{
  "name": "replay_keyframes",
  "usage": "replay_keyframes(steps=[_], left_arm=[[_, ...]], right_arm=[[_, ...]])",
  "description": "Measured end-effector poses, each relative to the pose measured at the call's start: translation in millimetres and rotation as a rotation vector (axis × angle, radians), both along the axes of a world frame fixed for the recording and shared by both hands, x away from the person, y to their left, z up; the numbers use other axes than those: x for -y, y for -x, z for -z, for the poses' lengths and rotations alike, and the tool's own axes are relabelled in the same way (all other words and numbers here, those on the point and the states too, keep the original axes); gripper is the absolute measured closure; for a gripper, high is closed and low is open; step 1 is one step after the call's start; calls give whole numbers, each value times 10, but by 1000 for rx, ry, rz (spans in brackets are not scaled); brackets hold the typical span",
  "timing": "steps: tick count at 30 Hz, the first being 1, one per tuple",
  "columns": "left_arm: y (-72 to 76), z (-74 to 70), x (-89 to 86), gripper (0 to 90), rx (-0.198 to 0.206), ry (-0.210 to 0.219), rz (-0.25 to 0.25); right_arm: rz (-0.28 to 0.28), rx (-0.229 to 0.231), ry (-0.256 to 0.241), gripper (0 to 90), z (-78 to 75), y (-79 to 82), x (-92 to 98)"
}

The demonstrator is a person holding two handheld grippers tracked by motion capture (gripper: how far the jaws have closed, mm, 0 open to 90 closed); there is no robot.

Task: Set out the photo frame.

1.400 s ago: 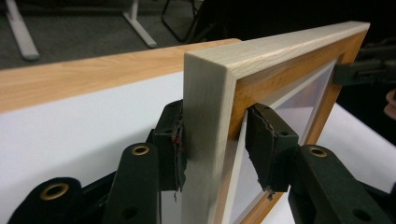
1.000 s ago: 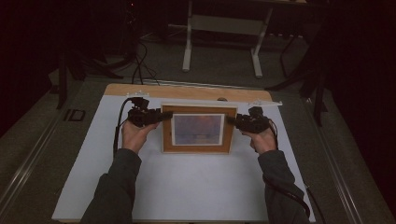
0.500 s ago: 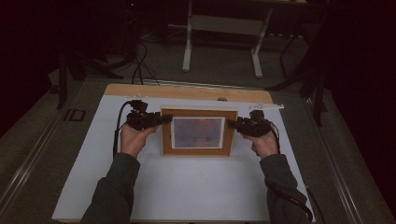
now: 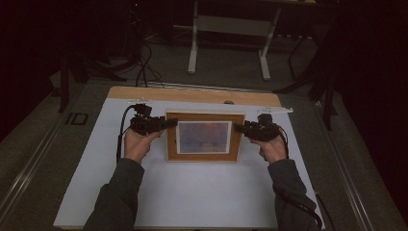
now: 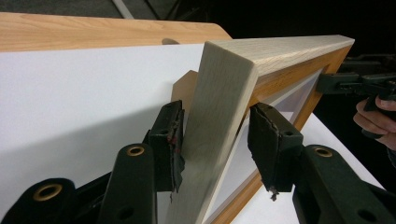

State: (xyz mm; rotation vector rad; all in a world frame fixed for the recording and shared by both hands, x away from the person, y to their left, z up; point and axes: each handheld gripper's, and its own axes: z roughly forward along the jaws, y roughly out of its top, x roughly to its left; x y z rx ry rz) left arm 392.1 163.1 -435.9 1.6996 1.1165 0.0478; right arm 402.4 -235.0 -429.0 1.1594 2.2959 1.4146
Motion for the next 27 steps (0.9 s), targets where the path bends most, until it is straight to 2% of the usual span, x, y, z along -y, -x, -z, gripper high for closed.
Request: replay_keyframes(steps=[10, 12, 15, 18, 27], left_arm=[[10, -5, -8, 569, -4, 1, 9], [9, 2, -11, 548, -3, 13, 16], [25, 0, -3, 490, 7, -11, 20], [48, -3, -28, 475, 22, -25, 24], [181, -83, -255, 466, 69, -25, -7]], right_arm=[[-6, -1, 3, 618, -6, -9, 2], [-8, 1, 4, 616, -7, -8, 3], [-8, 2, 8, 610, -12, -5, 0], [-7, 5, 19, 600, -15, -1, 2], [-12, 15, 15, 577, -52, 72, 116]])
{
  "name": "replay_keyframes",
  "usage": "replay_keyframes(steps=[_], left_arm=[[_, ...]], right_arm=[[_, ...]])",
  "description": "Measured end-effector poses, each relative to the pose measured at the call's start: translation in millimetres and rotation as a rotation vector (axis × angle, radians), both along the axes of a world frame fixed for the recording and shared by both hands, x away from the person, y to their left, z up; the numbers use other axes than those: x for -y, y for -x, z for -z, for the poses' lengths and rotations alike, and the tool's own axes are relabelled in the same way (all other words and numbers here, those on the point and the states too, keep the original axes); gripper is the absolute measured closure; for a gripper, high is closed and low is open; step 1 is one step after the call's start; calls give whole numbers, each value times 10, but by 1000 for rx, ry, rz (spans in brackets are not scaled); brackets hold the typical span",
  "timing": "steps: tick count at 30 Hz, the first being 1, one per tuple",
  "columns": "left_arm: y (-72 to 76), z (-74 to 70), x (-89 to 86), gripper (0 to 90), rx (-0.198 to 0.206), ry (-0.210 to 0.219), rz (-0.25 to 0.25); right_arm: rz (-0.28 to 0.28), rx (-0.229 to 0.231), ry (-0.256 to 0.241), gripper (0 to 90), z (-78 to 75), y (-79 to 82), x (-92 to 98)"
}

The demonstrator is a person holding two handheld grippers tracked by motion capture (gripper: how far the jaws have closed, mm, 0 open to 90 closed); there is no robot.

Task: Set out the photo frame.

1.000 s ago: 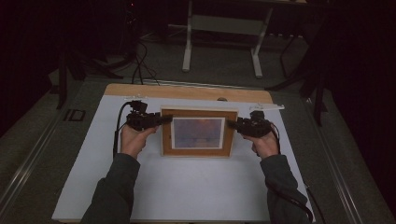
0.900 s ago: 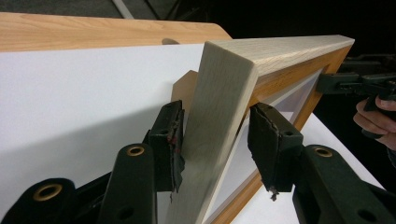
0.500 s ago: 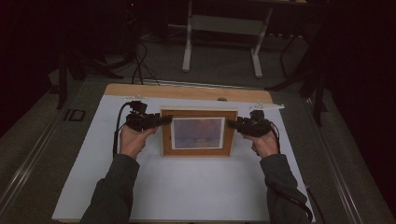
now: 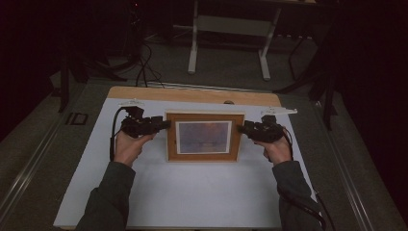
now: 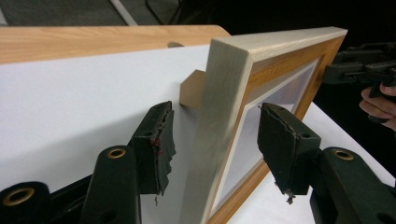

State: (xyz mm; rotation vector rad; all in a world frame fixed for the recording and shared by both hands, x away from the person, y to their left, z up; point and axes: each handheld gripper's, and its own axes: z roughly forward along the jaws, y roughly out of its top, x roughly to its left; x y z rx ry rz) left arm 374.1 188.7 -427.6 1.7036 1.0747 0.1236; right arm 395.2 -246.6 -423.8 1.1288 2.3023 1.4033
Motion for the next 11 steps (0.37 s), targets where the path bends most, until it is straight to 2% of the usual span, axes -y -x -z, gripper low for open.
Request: replay_keyframes(steps=[6, 11], left_arm=[[127, -18, -216, 462, 17, -9, -45], [225, 32, -324, 458, 16, -73, -86]], right_arm=[[11, 1, 4, 579, -19, 68, 145], [28, -9, 50, 591, 26, 114, 235]])
